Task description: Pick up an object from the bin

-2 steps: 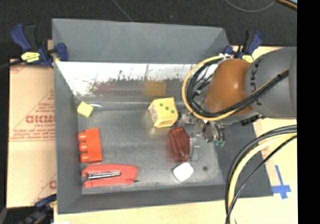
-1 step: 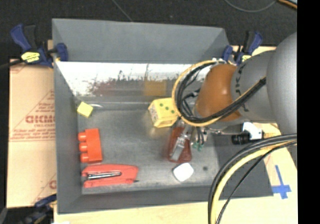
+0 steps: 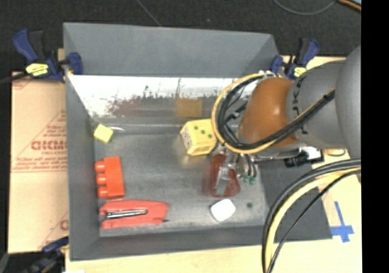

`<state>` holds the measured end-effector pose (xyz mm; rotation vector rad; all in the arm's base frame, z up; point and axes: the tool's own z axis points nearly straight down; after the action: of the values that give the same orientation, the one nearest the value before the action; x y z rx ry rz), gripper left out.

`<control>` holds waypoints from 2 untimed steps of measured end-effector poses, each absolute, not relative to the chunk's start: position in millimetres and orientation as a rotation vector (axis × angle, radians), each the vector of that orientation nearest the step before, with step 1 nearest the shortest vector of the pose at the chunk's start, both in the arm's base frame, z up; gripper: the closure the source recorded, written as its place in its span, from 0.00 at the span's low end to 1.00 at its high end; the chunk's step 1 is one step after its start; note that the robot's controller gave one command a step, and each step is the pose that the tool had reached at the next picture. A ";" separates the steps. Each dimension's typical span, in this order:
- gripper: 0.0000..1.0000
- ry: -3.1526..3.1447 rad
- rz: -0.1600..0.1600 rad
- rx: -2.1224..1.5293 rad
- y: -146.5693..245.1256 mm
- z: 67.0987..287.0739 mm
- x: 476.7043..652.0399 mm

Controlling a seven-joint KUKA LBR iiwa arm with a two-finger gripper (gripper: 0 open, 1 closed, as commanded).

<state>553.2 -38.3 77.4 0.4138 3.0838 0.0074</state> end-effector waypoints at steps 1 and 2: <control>1.00 3.084 0.007 0.412 -38.4 77.5 553.3; 1.00 3.082 0.005 0.410 -39.5 88.5 553.1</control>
Offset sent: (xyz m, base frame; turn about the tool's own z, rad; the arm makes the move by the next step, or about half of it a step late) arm 0.0002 -0.0001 0.0112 -0.0007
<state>553.1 -39.5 88.5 0.4101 3.0821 0.0047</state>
